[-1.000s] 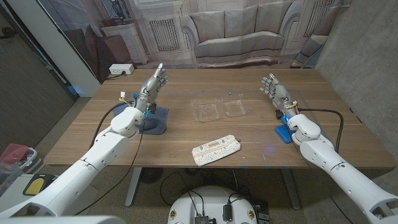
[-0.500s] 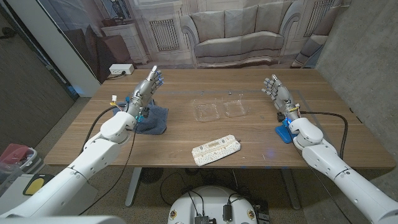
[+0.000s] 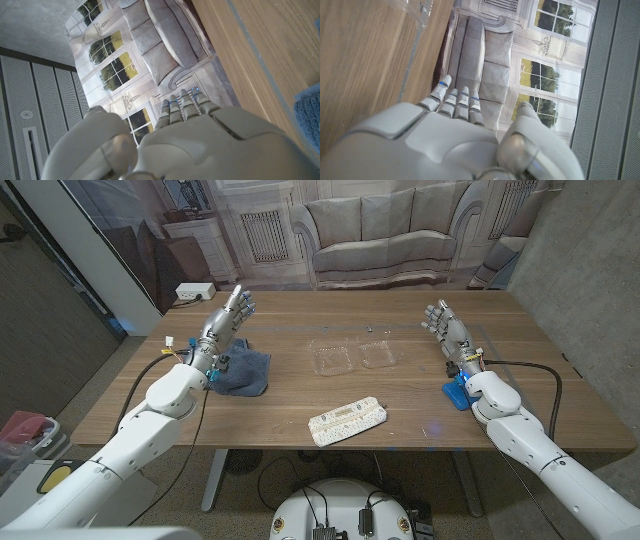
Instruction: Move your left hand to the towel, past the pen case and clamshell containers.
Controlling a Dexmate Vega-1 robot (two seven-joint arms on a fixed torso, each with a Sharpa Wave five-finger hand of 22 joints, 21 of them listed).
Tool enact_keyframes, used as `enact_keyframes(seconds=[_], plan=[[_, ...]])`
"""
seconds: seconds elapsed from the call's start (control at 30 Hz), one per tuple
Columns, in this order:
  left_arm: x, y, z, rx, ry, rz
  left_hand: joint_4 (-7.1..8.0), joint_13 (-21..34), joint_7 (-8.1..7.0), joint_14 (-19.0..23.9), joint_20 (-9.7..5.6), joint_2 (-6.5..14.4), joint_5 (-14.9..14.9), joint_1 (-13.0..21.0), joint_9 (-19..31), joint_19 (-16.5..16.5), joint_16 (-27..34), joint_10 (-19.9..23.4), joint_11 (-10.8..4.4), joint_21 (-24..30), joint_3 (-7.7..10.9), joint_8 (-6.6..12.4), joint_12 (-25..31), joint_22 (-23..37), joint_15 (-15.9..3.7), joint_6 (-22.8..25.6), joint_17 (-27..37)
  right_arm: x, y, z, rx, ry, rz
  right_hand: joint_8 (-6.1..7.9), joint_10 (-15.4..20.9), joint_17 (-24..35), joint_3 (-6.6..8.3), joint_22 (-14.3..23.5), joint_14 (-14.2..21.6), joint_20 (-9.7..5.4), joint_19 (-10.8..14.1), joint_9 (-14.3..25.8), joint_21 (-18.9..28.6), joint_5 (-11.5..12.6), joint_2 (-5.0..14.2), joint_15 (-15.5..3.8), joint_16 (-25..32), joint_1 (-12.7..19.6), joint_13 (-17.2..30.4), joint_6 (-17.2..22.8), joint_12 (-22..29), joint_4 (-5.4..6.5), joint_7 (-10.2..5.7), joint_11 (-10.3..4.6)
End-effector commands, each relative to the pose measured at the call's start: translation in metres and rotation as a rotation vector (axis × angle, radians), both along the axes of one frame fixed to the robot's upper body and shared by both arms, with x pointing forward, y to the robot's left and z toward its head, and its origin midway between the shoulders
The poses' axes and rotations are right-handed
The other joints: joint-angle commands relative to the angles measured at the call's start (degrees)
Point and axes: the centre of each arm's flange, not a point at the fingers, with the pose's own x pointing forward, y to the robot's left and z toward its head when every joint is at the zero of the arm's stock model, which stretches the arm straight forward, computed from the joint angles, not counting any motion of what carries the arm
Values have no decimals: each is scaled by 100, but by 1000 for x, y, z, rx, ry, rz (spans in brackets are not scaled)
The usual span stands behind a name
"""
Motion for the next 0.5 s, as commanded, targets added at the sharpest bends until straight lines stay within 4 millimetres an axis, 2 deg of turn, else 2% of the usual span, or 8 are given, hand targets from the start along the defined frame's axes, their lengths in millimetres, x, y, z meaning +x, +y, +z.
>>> enact_keyframes(seconds=[0.03,0.5], plan=[[-15,14,2,5,-47,37,-8,-3,9,147,-155,6,44,63,14,153,35,122,-10,36,-52,37,22,28,12,110,12,-2,-2,-4,26,6,16,24,45,18,-33,28,67,-146,55,25,-13,31,-8,16,26,-28,12,41,12,3,-3,1],[-25,26,6,45,-66,106,-25,-3,14,362,-149,7,73,90,15,355,49,324,-29,55,-104,71,40,29,-48,356,11,-6,-6,-12,35,14,2,23,52,17,-41,28,82,-144,74,25,-46,34,-1,14,27,-39,12,49,8,4,6,3]])
